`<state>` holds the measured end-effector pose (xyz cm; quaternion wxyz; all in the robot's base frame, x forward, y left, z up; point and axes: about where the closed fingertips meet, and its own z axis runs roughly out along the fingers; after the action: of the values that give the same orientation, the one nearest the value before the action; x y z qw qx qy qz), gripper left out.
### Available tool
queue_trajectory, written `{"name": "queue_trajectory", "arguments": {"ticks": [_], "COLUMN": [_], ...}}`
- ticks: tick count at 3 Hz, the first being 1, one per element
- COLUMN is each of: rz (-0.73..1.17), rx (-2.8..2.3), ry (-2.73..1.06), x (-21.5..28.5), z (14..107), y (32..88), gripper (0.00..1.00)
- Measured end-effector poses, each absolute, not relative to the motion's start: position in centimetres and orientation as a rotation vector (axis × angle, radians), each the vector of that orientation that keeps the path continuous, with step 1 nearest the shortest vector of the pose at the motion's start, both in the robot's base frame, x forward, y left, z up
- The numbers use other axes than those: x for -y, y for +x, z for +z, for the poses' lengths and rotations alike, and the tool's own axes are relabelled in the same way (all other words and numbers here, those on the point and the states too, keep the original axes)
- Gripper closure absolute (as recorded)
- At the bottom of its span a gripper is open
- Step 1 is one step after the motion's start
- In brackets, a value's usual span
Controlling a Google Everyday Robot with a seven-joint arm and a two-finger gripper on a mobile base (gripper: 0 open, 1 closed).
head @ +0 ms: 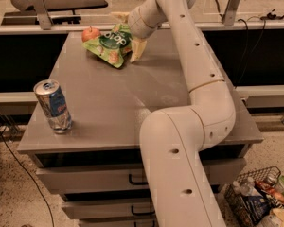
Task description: Move green rice chip bag near apple
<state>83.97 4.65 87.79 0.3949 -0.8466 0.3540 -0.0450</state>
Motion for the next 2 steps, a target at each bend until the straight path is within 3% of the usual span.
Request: {"name": "queue_trajectory", "arguments": {"ticks": [2], "rz": [-0.114], "rx": [-0.898], "ry": [-2.147], "x": [-4.65], "z": [87.8], "y": [83.97], "gripper": [0.0]}}
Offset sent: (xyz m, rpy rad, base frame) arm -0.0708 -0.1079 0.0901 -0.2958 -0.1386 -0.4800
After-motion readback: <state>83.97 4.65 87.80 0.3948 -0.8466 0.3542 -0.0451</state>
